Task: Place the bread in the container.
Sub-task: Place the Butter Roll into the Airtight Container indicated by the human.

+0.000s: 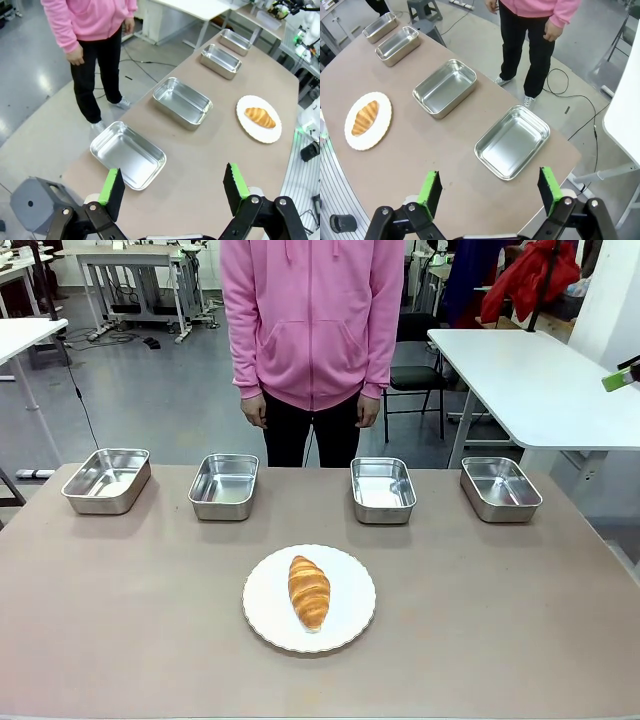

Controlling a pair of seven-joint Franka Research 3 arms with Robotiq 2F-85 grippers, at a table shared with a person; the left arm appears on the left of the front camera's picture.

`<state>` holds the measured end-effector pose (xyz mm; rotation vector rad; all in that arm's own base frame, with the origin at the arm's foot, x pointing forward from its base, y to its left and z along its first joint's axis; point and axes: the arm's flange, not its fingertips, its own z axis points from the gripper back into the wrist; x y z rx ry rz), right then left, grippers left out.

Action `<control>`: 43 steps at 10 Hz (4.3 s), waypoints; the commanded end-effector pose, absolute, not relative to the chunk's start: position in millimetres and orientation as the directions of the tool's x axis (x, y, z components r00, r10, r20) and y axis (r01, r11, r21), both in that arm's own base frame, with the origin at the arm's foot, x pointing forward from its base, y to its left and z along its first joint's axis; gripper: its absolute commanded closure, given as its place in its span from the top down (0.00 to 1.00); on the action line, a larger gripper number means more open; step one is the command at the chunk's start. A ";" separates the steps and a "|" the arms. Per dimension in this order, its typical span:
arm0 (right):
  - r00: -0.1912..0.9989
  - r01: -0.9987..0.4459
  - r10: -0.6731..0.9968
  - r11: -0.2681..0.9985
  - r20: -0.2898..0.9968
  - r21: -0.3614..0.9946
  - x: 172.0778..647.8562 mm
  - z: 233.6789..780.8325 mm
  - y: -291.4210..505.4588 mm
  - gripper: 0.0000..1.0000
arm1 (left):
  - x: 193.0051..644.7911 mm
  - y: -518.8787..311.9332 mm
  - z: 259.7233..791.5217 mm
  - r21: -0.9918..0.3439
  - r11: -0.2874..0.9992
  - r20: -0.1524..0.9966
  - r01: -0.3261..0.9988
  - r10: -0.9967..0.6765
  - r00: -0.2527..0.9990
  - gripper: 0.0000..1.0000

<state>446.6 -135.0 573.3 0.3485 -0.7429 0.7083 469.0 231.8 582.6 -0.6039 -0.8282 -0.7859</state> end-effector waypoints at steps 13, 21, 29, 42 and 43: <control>0.520 -0.696 0.449 0.716 0.727 0.055 444.2 575.5 -134.5 1.00 | 469.9 230.8 583.6 -0.167 0.579 0.826 0.798 -0.360 0.434 1.00; 0.520 -0.696 0.449 0.716 0.727 0.055 444.2 575.5 -134.5 1.00 | 469.9 230.8 583.6 -0.167 0.579 0.826 0.798 -0.360 0.434 1.00; 0.520 -0.696 0.449 0.716 0.727 0.055 444.2 575.5 -134.5 1.00 | 469.9 230.8 583.6 -0.167 0.579 0.826 0.798 -0.360 0.434 1.00; 0.520 -0.696 0.449 0.716 0.727 0.055 444.2 575.5 -134.5 1.00 | 469.9 230.8 583.6 -0.167 0.579 0.826 0.798 -0.360 0.434 1.00; 0.520 -0.696 0.449 0.716 0.727 0.055 444.2 575.5 -134.5 1.00 | 469.9 230.8 583.6 -0.167 0.579 0.826 0.798 -0.360 0.434 1.00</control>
